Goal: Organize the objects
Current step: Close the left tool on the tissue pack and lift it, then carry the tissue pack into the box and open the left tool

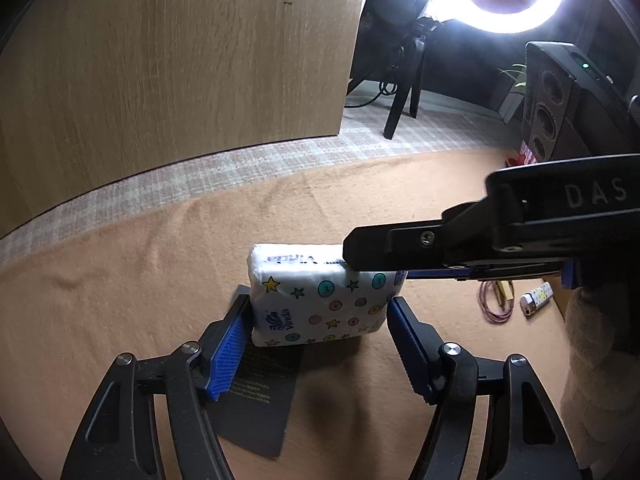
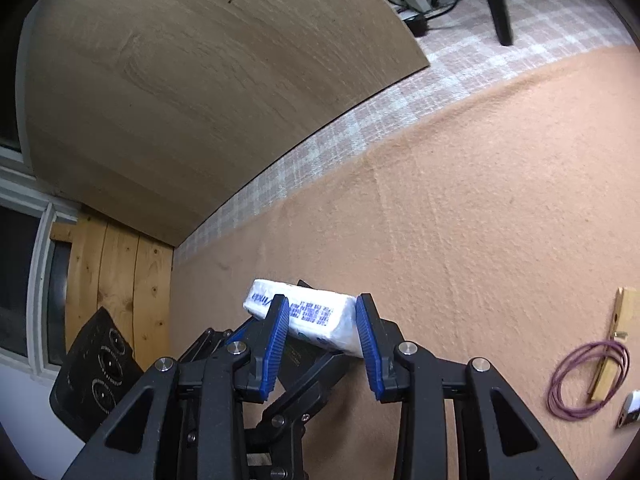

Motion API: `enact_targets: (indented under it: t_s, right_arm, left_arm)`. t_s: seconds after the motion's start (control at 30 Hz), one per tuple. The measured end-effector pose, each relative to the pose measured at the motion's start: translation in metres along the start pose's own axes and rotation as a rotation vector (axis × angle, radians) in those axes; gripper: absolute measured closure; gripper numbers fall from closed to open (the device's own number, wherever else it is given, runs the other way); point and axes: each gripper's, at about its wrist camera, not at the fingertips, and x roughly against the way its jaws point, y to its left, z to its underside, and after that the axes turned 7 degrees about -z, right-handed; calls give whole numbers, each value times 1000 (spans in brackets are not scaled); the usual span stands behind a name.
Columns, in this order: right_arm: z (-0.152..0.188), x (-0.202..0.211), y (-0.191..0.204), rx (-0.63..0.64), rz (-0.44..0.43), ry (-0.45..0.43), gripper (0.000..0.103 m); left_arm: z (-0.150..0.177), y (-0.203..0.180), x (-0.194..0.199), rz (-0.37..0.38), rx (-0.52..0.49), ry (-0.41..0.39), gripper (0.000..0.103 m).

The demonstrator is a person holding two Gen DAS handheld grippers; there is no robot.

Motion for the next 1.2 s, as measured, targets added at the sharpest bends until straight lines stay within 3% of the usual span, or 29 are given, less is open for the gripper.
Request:
enact_targets:
  t_s: [0.33,0.63,0.87,1.2]
  right_arm:
    - [19,44,-6,-19,0,-46,71]
    - [32,111,-21,-44,17,-146,71]
    - [50,184,-44,-61,62,-245,71]
    - [94,292,-107,-138,125,-379,71]
  left_arm:
    - [7,-27,24,29,27,-30,31]
    - [5,-84,45,72,-14,-70,31]
    - [-5,-155,52,140,-84,-91,31]
    - [3,-283,64,279,-210,-86,31]
